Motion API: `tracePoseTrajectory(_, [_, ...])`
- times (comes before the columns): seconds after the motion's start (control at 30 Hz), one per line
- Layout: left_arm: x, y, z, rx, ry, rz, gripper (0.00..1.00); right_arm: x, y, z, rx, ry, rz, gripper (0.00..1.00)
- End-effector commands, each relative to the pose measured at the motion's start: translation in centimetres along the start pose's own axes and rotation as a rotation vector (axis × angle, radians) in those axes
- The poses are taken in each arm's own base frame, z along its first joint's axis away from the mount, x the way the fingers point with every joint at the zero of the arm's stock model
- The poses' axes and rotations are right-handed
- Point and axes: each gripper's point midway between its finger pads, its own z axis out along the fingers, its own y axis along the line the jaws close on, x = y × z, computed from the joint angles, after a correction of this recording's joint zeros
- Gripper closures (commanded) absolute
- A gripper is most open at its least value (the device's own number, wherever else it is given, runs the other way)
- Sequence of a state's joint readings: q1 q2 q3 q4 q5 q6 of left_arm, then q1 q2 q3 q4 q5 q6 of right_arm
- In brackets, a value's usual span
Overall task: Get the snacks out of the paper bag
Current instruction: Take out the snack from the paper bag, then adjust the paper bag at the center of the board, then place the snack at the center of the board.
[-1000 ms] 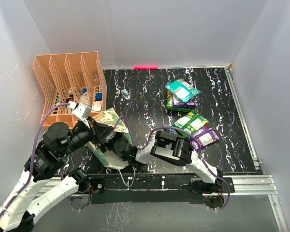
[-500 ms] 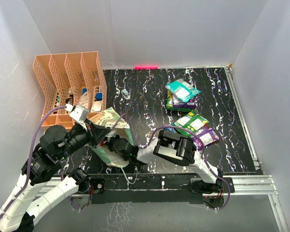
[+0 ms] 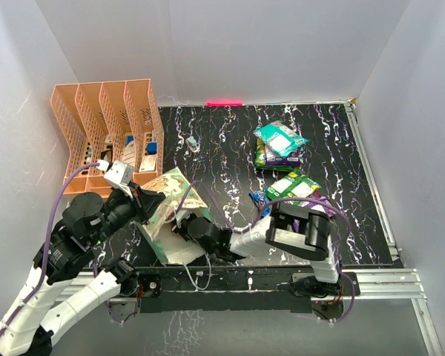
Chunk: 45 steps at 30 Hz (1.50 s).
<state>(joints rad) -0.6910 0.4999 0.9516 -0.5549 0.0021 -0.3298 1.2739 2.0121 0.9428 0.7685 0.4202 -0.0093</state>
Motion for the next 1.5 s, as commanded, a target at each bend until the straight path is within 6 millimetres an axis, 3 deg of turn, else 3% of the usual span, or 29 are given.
tracePoseTrajectory(0.0, [0.2,0.6,0.2,-0.031,0.000,-0.005,1.00,-3.7,0.2,-3.2,-0.017,-0.074,-0.007,0.93])
tracePoseTrajectory(0.33, [-0.1,0.6,0.7,-0.044,-0.003,-0.033,1.00,-5.6,0.6,-8.8,-0.107,-0.108,-0.010,0.93])
tracePoseTrajectory(0.5, [-0.7,1.5,0.9,-0.113,-0.007,-0.063,1.00,-4.9,0.5,-11.5,-0.169,-0.045,-0.004,0.93])
tracePoseTrajectory(0.6, [-1.7,1.6,0.7,-0.131,-0.024,-0.070,1.00,-4.9,0.8,-14.3,-0.245,-0.016,0.011,0.93])
tracePoseTrajectory(0.73, [-2.7,1.4,0.5,-0.135,-0.037,-0.062,1.00,-8.7,1.1,-19.4,-0.398,-0.064,0.007,0.93])
tracePoseTrajectory(0.8, [-3.1,1.4,0.4,-0.143,-0.043,-0.062,1.00,-11.6,0.9,-21.8,-0.464,-0.093,-0.030,0.93])
tracePoseTrajectory(0.97, [-3.7,1.4,0.7,-0.154,-0.053,-0.080,1.00,-19.8,-2.9,-25.5,-0.379,-0.232,-0.050,0.93])
tracePoseTrajectory(1.1, [-3.9,1.5,1.1,-0.174,-0.051,-0.117,1.00,-23.6,-4.9,-26.6,-0.306,-0.353,-0.106,0.93])
tracePoseTrajectory(1.2, [-4.6,0.5,1.7,-0.132,-0.046,-0.127,1.00,-24.8,-10.3,-25.5,0.018,-0.378,-0.005,0.93])
tracePoseTrajectory(1.3, [-5.6,-1.0,2.0,-0.069,-0.046,-0.132,1.00,-24.6,-16.0,-24.5,0.332,-0.362,0.034,0.93])
tracePoseTrajectory(1.37, [-6.5,-2.2,2.2,-0.016,-0.048,-0.134,1.00,-23.8,-19.2,-22.3,0.404,-0.335,0.030,0.93])
tracePoseTrajectory(1.47, [-8.7,-4.2,2.3,0.063,-0.063,-0.145,1.00,-21.5,-23.4,-18.7,0.364,-0.292,0.107,0.93])
